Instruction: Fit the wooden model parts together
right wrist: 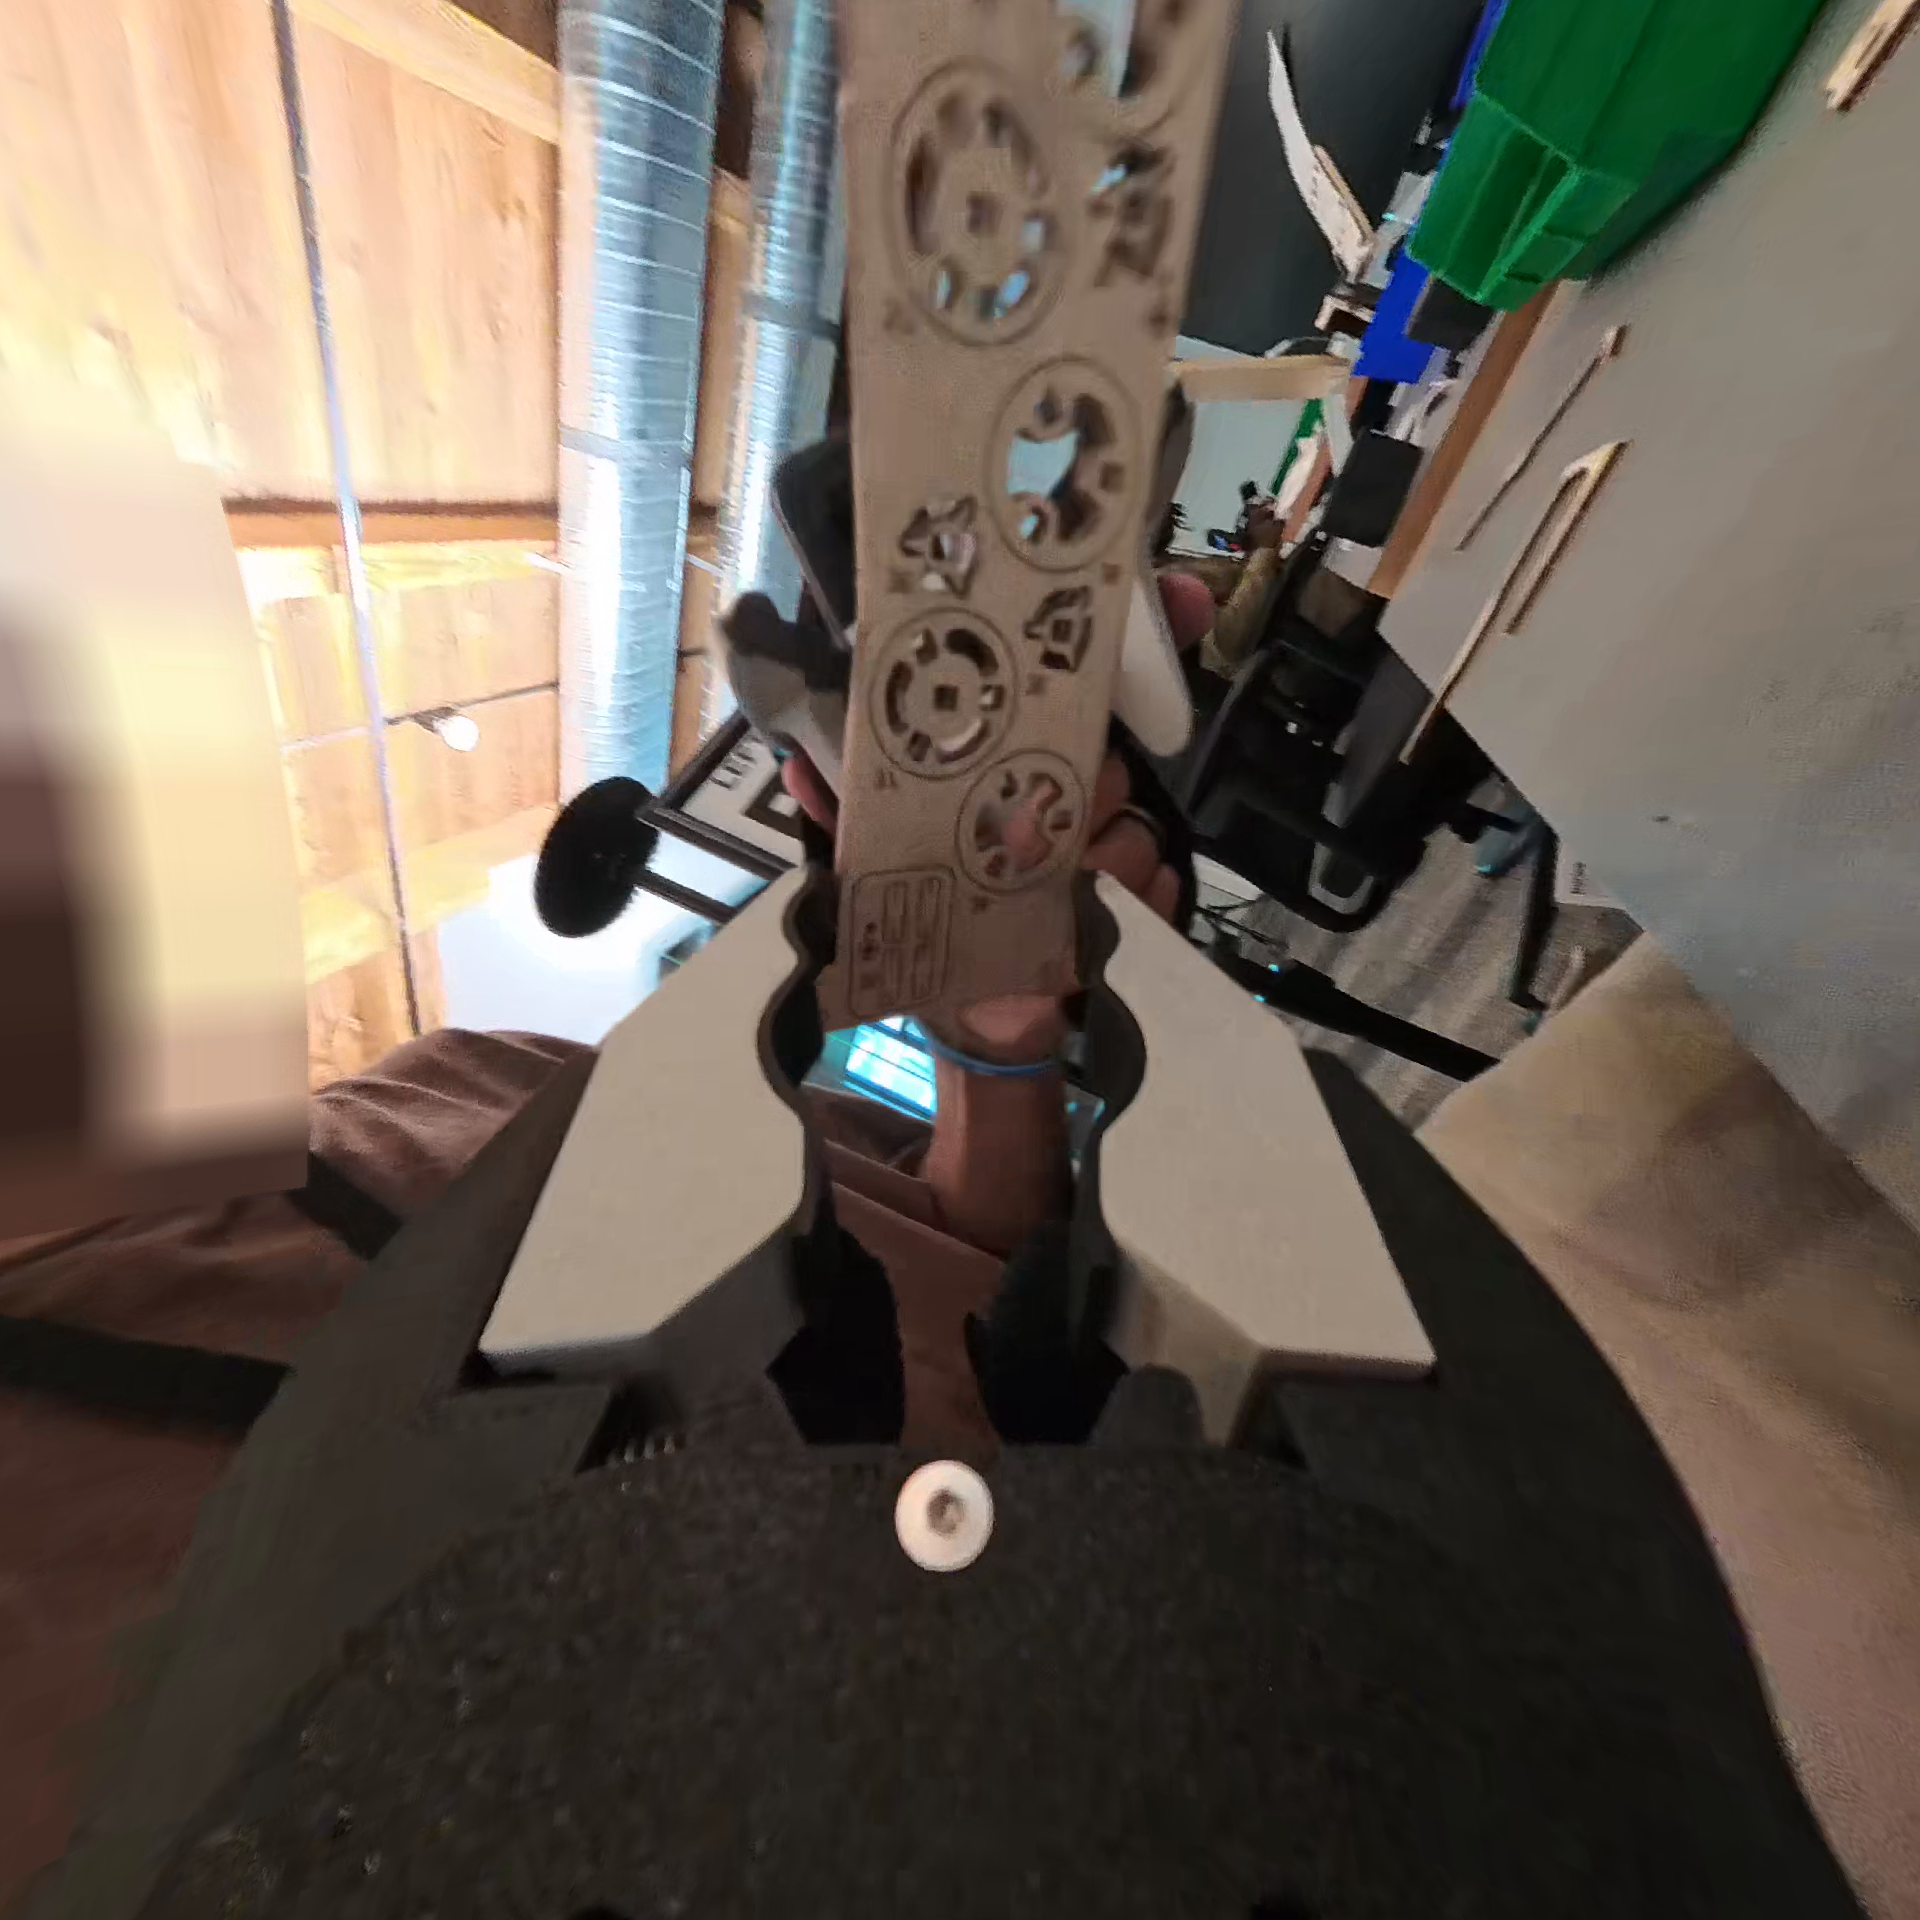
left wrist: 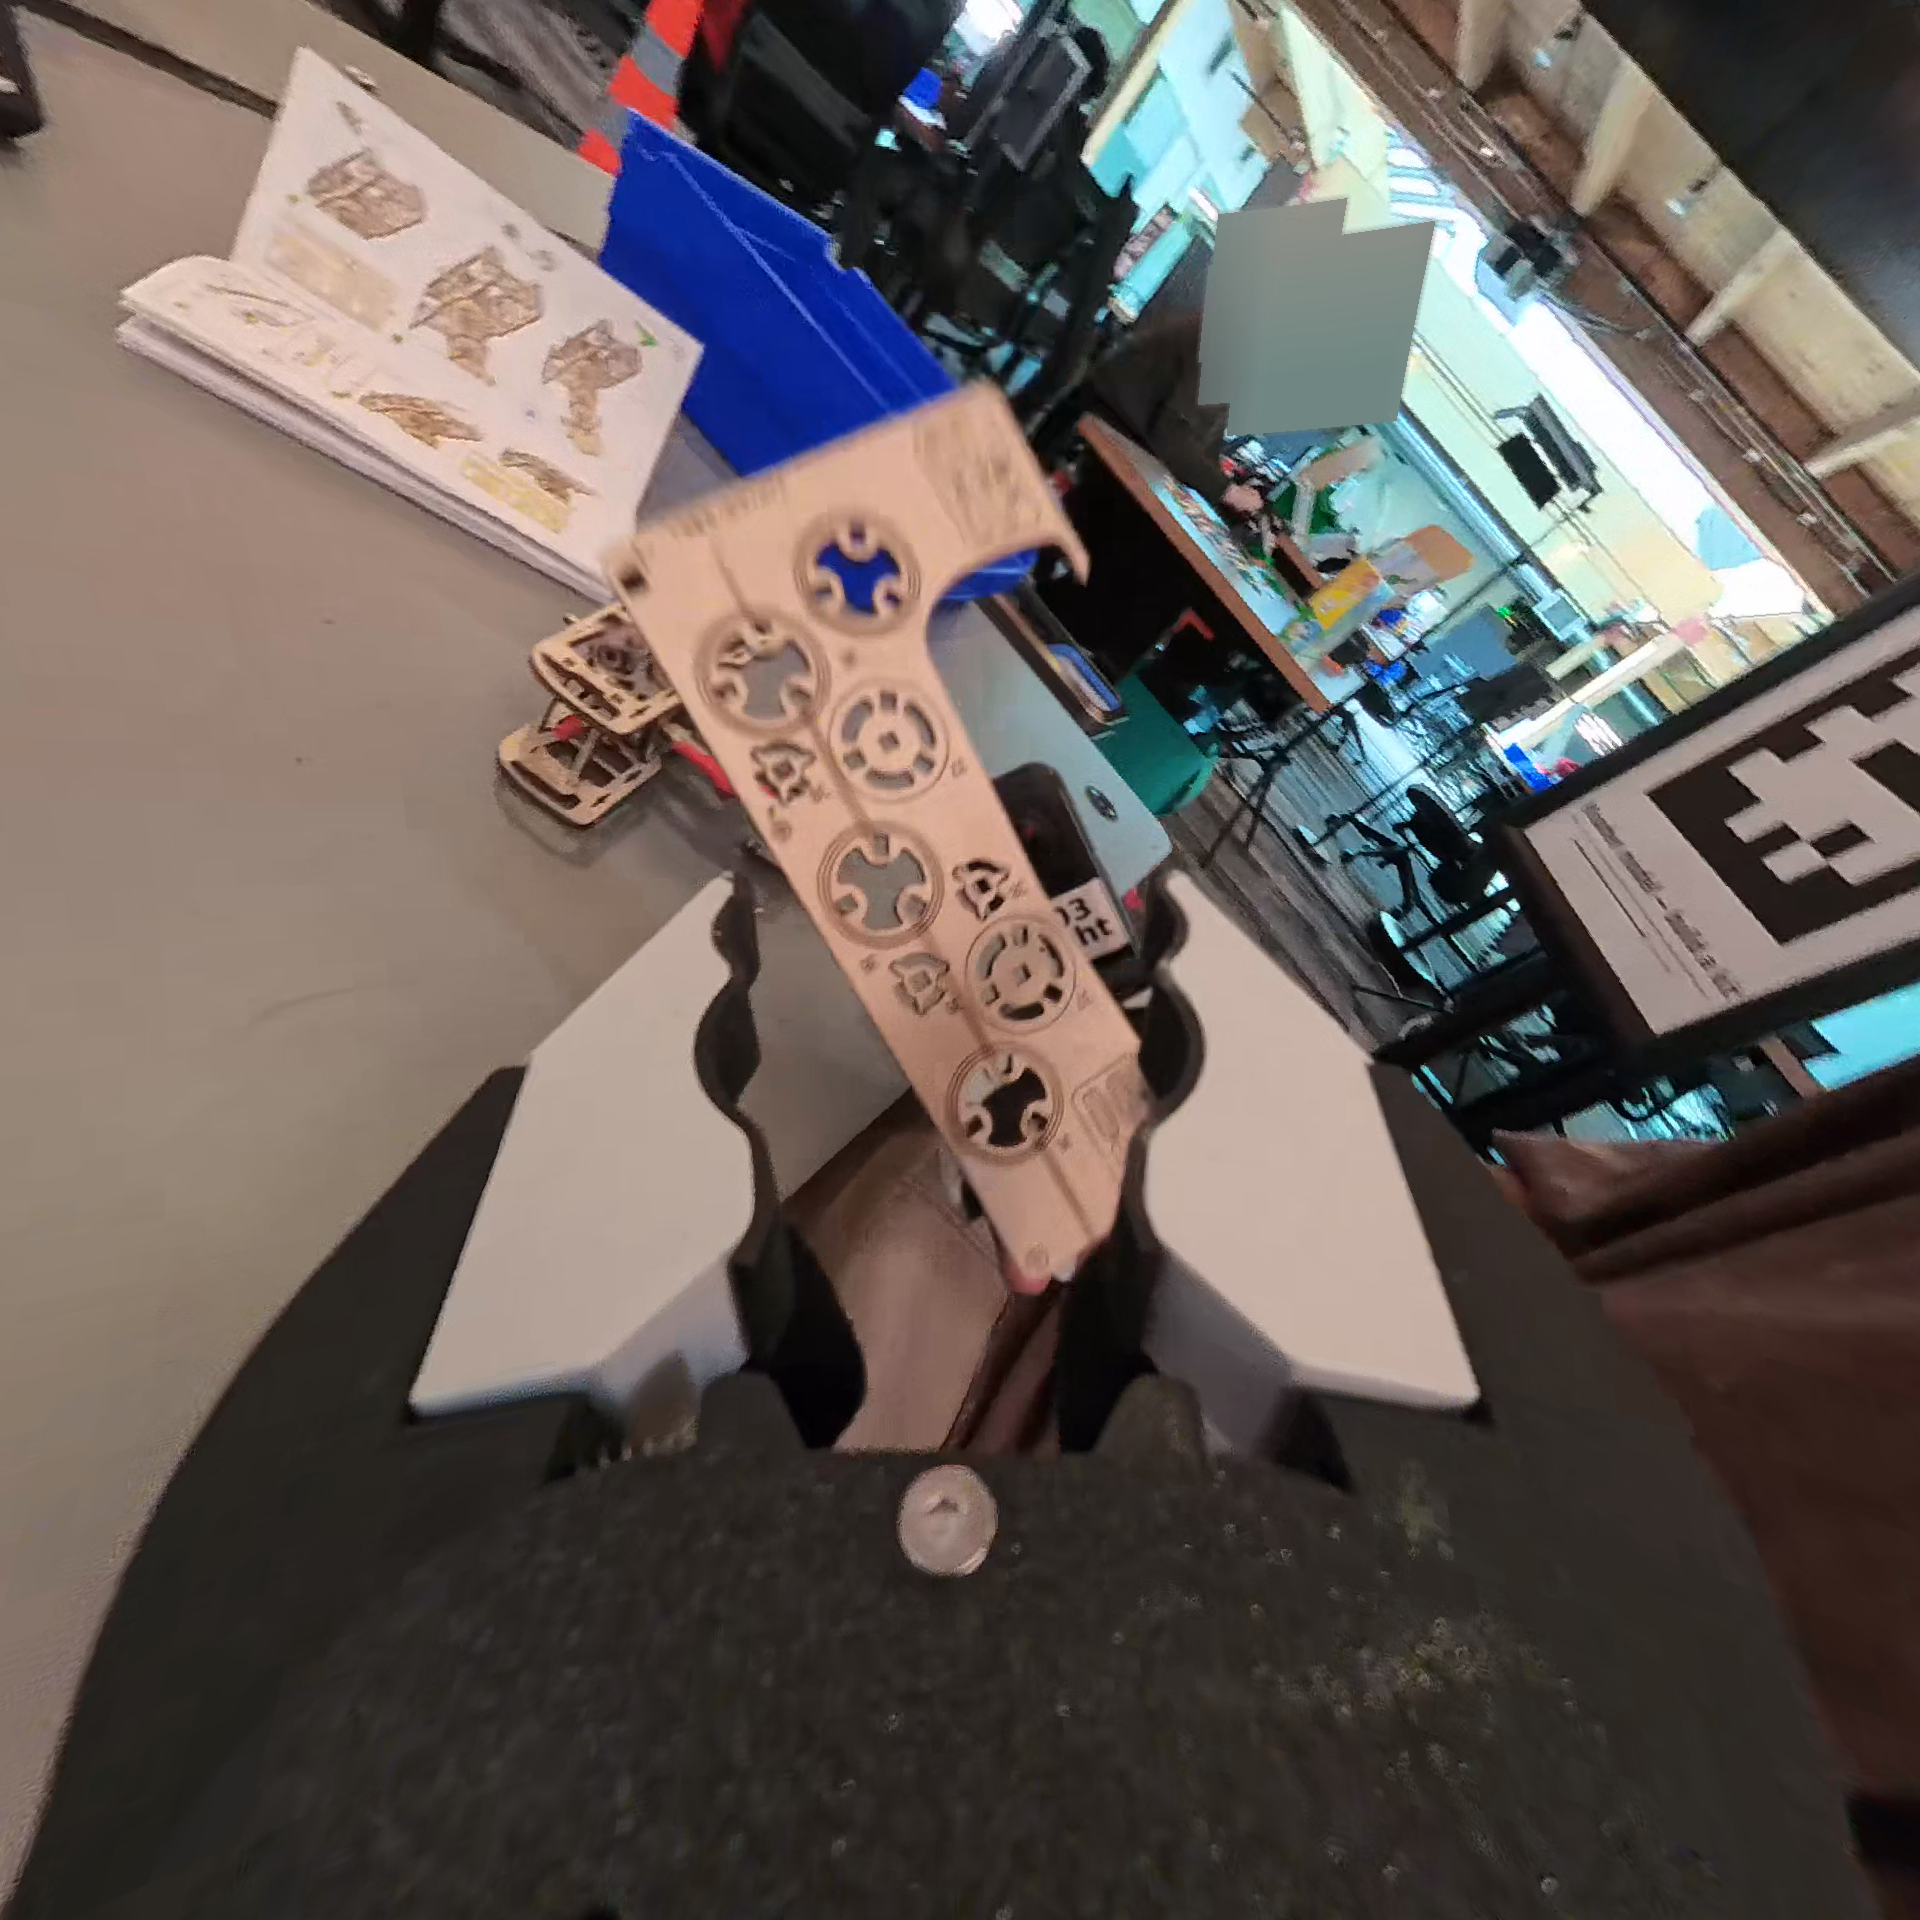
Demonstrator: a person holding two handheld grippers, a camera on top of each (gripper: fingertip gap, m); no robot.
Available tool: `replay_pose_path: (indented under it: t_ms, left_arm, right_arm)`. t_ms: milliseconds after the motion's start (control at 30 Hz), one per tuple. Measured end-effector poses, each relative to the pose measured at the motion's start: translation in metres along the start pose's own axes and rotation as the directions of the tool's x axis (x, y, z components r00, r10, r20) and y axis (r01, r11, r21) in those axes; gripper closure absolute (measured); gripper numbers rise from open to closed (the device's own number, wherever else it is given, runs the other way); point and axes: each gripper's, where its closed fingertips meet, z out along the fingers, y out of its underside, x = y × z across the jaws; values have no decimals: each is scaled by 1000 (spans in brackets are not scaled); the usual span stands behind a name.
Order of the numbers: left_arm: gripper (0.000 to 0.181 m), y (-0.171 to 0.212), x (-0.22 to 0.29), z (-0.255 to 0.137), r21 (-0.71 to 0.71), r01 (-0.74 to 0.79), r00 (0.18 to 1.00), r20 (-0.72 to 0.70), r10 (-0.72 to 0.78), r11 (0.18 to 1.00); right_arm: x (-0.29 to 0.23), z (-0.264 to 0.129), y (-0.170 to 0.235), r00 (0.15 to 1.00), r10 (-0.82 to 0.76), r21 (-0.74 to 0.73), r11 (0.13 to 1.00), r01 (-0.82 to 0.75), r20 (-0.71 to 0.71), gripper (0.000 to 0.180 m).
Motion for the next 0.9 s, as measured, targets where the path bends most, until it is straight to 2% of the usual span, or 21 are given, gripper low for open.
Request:
replay_pose_path:
  t_ms: [100,133,200,300,400,467,567,700,900]
  left_arm:
    - [118,13,-11,8,-58,0,996,92,5,998]
    - [120,20,-17,10,-92,-14,992,127,26,996]
    - [116,27,-23,12,-134,-31,987,152,51,990]
    - [107,33,-36,3,-208,-102,968,205,145,973]
    - [111,48,-39,3,-260,-101,972,180,151,960]
    - [114,58,-38,8,-292,-75,980,153,124,954]
    - [116,67,-43,15,-345,-115,962,194,191,931]
    - [119,64,-42,26,-346,-140,941,244,233,928]
    - [134,65,-46,28,-417,-237,882,285,374,877]
  right_arm:
    - [13,3,3,996,-46,-28,999,44,-76,137]
    - [22,1,3,988,-74,-45,997,68,-135,170]
    - [45,-5,-1,955,-144,-77,989,128,-261,177]
    - [68,-15,-6,871,-263,-176,962,207,-415,178]
    - [78,-21,-9,813,-312,-228,947,226,-492,178]
    - [81,-21,-7,790,-331,-249,941,231,-516,178]
    - [84,-20,-1,764,-359,-285,929,237,-536,178]
    - [90,-20,5,708,-419,-348,902,255,-568,177]
    - [86,-15,12,714,-430,-365,895,256,-552,177]
